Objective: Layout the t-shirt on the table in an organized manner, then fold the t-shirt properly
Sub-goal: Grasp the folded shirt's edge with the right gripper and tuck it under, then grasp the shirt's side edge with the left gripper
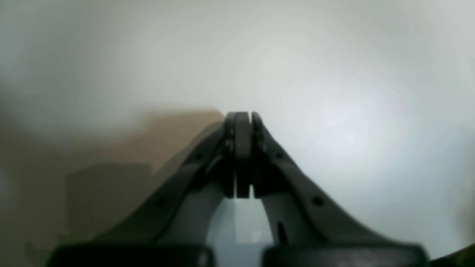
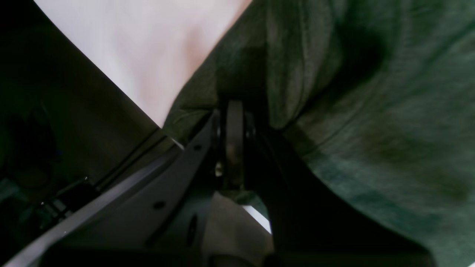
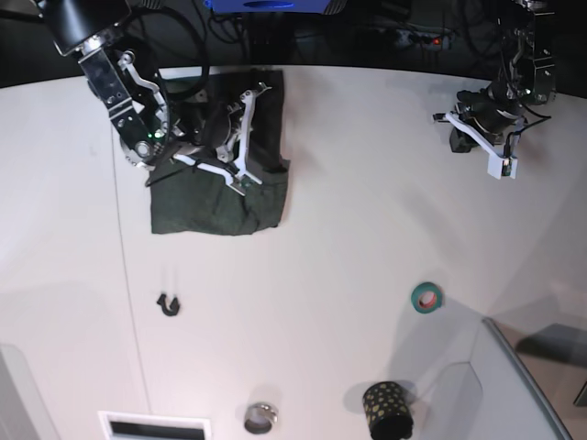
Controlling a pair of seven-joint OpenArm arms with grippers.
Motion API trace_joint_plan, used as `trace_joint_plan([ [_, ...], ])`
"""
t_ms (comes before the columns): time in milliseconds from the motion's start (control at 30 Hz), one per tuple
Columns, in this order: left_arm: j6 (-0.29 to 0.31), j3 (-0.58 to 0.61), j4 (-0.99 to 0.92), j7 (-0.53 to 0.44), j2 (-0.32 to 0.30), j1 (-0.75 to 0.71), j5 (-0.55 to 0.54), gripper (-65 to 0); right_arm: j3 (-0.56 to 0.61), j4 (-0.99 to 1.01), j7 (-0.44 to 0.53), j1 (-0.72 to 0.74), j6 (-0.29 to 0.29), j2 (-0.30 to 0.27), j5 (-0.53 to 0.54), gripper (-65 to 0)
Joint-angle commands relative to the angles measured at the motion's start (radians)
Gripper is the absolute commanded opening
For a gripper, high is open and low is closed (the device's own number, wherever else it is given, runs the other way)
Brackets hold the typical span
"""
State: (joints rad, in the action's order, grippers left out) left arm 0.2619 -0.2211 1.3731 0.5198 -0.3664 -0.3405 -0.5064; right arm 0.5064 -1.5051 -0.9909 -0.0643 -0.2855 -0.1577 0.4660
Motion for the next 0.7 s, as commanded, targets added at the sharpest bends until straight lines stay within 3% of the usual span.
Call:
trace_joint_plan([
  [0, -0.002, -0.005, 0.012, -0.017, -0.013, 0.001, -0.01, -65.0, 0.019, 0.016, 0.01, 0.034, -0.007, 0.025, 0.02, -64.7],
  [200, -0.002, -0.005, 0.012, -0.017, -0.013, -0.001, -0.01, -65.0, 0.136, 0.151, 0.011, 0.139, -0.011, 0.096, 0.02, -64.8],
  [333, -0.002, -0.005, 0.012, -0.017, -0.013, -0.001, -0.01, -65.0, 0.214, 0.021, -0.013, 0.176, -0.005, 0.083, 0.02, -64.7],
  [433, -0.002, -0.005, 0.012, -0.017, -0.013, -0.002, -0.01, -65.0, 0.1, -0.167, -0.092, 0.172, -0.005, 0.023, 0.02, -64.4],
  [533, -0.002, 0.002, 0.013, -0.017, -0.012, -0.004, -0.01, -65.0, -0.085, -0.294, -0.141, 0.157, -0.005, -0.027, 0.018, -64.2],
  [667, 0.037, 0.036, 0.032, -0.017, -0.006, -0.006, -0.01, -65.0, -0.223, -0.223, -0.119, 0.2, -0.007, -0.113, 0.017, -64.2],
])
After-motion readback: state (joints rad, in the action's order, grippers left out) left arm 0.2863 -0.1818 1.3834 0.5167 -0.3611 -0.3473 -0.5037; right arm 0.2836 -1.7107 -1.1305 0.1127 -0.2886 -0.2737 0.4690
